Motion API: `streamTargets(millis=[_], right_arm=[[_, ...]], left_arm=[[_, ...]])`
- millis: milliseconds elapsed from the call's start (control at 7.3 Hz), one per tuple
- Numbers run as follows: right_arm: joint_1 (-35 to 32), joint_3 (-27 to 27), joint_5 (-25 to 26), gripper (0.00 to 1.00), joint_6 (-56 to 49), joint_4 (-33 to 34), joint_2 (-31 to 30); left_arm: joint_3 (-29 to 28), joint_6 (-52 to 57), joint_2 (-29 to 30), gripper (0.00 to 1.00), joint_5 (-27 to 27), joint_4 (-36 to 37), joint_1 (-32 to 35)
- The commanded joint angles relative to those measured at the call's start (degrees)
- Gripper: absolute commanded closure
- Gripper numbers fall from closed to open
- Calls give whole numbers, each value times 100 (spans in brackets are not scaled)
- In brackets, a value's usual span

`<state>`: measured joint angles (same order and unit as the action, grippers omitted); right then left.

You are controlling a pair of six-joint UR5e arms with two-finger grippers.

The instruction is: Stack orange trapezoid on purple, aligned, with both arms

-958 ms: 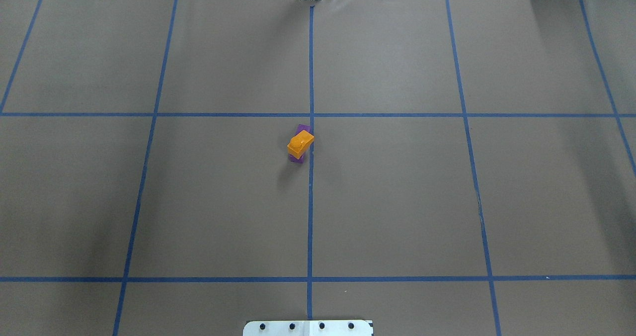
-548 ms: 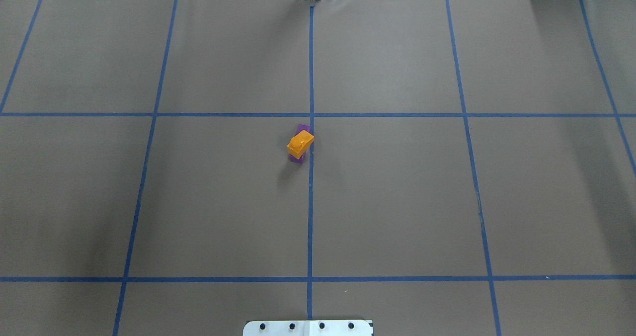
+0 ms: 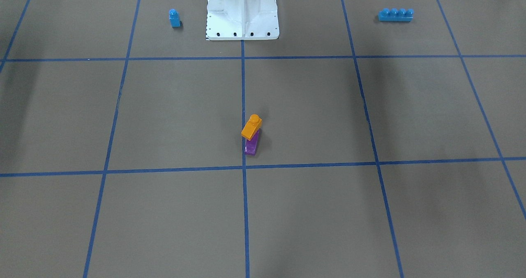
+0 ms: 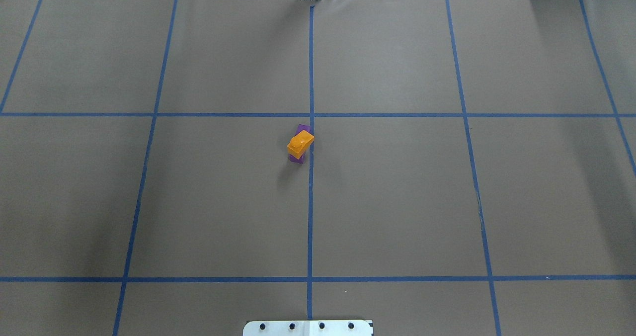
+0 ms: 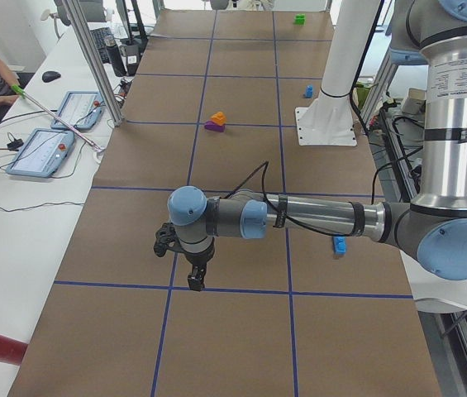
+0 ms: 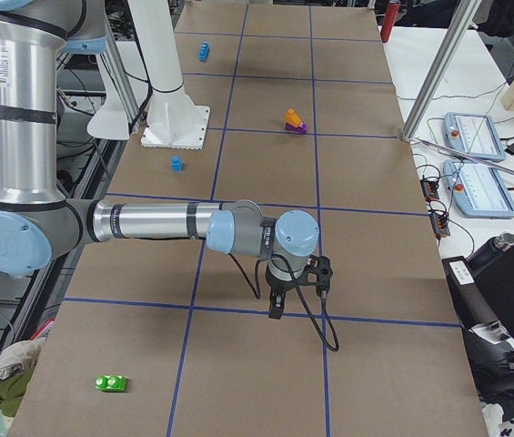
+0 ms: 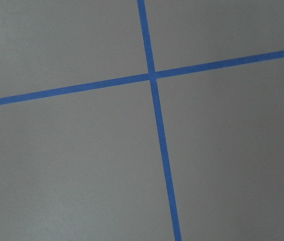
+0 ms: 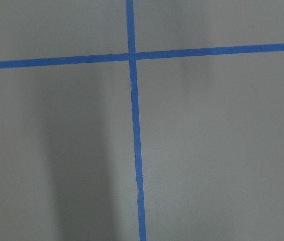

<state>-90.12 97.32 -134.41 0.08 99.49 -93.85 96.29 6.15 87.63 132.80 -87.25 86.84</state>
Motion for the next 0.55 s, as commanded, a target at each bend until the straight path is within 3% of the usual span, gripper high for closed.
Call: streamTargets(millis=[0, 411], right_arm=[[3, 15, -6, 0, 10, 0, 7], [-6, 15, 3, 0, 19, -9, 34]], left_arm=[[-14, 0, 0, 0, 0, -11, 0], [-6, 0, 0, 0, 0, 6, 0]])
